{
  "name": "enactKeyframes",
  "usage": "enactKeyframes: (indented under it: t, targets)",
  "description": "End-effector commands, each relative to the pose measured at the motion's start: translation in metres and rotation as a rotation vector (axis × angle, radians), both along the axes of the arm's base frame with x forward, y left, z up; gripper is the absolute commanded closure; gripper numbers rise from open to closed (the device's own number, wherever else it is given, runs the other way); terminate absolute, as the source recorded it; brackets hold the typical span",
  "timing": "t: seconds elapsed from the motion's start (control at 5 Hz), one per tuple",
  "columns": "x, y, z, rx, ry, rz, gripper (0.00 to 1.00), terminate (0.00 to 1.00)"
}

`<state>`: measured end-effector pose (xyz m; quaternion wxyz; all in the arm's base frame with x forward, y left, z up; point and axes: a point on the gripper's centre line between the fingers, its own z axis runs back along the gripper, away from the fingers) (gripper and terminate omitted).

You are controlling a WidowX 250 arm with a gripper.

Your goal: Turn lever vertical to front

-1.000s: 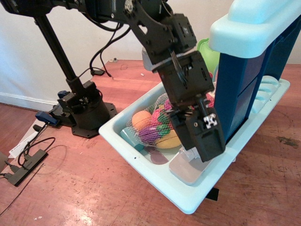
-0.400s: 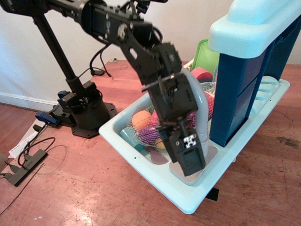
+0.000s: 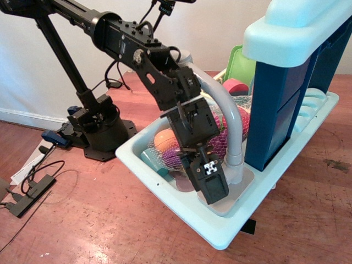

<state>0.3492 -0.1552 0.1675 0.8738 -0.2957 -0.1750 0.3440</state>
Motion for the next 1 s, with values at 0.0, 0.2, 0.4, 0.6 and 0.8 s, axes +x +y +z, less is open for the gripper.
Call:
enactKeyframes:
  t: [0.0,0.2,0.4,0.6,0.8]
  targets:
    - [0.005,0.009,-0.001,0.011,-0.068,0.063,0.00,0.00]
    - [0.007,0.014,-0.022,0.006,-0.136,0.130,0.00,0.00]
    - [0.002,0.021,-0.030,0.002,-0.128,0.139,0.00,0.00]
    - [-0.020,0.033,-0.023,0.013,-0.118,0.168,0.00,0.00]
    - [-0.053,0.049,-0.003,0.048,-0.098,0.200,0.00,0.00]
